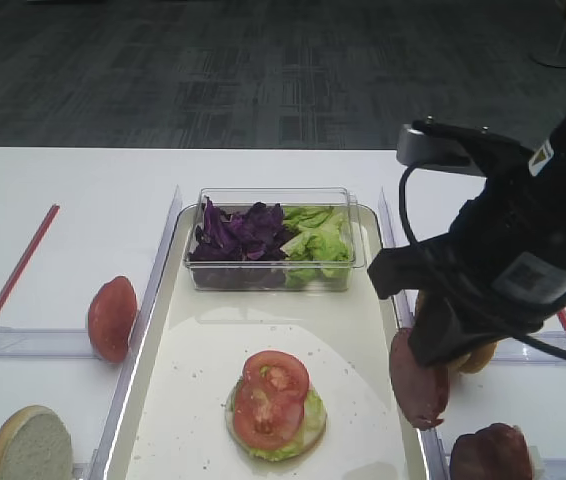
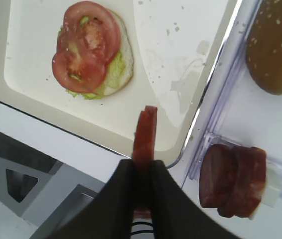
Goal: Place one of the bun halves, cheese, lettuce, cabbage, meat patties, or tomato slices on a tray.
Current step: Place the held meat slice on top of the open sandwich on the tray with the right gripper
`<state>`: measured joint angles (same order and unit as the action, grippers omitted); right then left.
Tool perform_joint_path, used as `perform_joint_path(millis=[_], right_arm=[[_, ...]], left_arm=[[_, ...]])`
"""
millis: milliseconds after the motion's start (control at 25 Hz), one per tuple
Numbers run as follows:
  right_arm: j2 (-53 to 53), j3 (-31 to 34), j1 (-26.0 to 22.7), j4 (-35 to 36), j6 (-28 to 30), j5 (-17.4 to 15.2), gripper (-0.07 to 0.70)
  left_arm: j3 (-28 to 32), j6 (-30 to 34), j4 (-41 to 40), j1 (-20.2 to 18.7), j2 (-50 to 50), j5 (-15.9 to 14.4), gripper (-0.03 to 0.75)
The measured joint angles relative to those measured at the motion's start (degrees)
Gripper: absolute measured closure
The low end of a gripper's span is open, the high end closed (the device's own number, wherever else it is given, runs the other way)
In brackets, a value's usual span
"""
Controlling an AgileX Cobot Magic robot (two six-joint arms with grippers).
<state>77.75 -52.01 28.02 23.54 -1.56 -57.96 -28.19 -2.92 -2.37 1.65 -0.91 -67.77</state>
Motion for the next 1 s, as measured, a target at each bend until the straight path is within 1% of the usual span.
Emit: perform_joint_path(millis=[160,320,480,600,720,880,1000], right_arm=[[2.2,0.0,0.0,4.0,3.8,0.3,0.516],[4.2,0.0,0.0,8.4,8.3,2.9,0.519],[7.0,0.0,0.0,12.5,12.5,3.8,0.519],[8.8,0.0,0.0,16.9,16.4,5.2,0.519],[9.9,0.0,0.0,19.7,19.2,6.6,0.519],[11.6,0.0,-0.1,21.9,22.1,6.9,0.519],[12.8,0.0,-2.4,26.1,26.0,6.1,0.519]], left_arm=[[0.0,0.0,0.0,0.0,0.0,0.0,0.224],[0.0,0.0,0.0,0.0,0.0,0.0,0.224],[0.0,0.0,0.0,0.0,0.0,0.0,0.224],[0.0,0.0,0.0,0.0,0.0,0.0,0.224],[0.0,0.0,0.0,0.0,0.0,0.0,0.224],[0.0,0.0,0.0,0.0,0.0,0.0,0.224],[0.0,0.0,0.0,0.0,0.0,0.0,0.224]])
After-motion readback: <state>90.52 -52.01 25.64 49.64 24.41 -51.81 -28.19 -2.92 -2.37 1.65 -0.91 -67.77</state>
